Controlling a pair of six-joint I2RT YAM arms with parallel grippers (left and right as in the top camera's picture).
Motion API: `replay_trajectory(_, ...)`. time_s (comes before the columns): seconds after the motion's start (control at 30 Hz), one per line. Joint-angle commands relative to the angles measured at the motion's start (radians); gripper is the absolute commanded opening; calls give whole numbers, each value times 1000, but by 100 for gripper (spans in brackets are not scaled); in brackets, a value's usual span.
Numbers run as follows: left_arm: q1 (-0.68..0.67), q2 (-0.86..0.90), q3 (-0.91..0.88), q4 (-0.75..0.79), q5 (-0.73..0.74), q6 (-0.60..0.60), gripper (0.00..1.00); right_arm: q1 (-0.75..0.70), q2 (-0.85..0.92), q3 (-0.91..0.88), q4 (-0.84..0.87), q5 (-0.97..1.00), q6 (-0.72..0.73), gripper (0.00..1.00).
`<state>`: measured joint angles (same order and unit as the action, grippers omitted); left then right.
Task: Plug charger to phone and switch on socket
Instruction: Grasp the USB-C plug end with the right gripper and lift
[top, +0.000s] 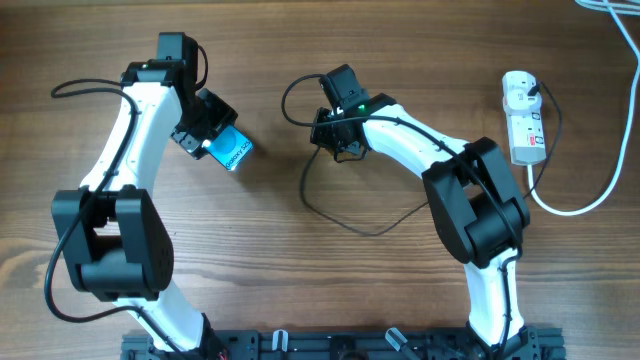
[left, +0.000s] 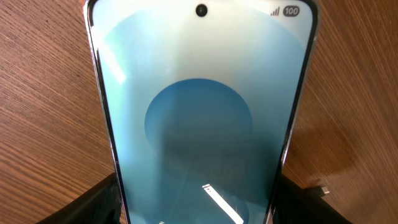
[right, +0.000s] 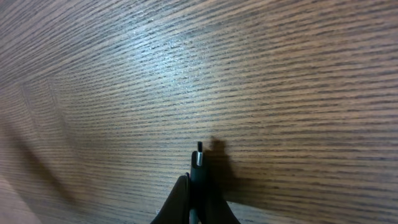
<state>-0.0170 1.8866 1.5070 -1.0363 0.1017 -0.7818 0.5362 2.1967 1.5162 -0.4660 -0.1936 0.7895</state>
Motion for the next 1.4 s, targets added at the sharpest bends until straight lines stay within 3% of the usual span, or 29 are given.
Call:
replay_trajectory(0.0,-1,-34,18,3,-6,15,4,9,66,-19,-16,12,-13,4)
replay_trajectory(0.23,-1,-34,18,4,-6,15,4,7,66,-10,61,-93,-245,4)
replay_trajectory(0.37,-1,-34,18,4,-6,15,4,3,64,-6,57,-92,-264,6)
replay_trajectory(0.47,-1,-34,18,4,-6,15,4,3,64,-5,33,-92,-263,18)
replay_trajectory(0.6,-1,-34,18,4,-6,15,4,10,63,15,-31,-48,-237,20)
replay_trajectory(0.97,-1,-34,18,4,-6,15,4,61,73,30,-74,64,-87,19)
replay_trajectory(1.2,-1,-34,18,9,-6,15,4,61,98,30,-51,67,-80,18)
replay_trajectory(1.27,-1,-34,18,11,-6,15,4,61,98,30,-51,67,-80,5)
replay_trajectory(1.37,-1,-34,18,11,-6,15,4,54,80,31,-44,24,-121,4)
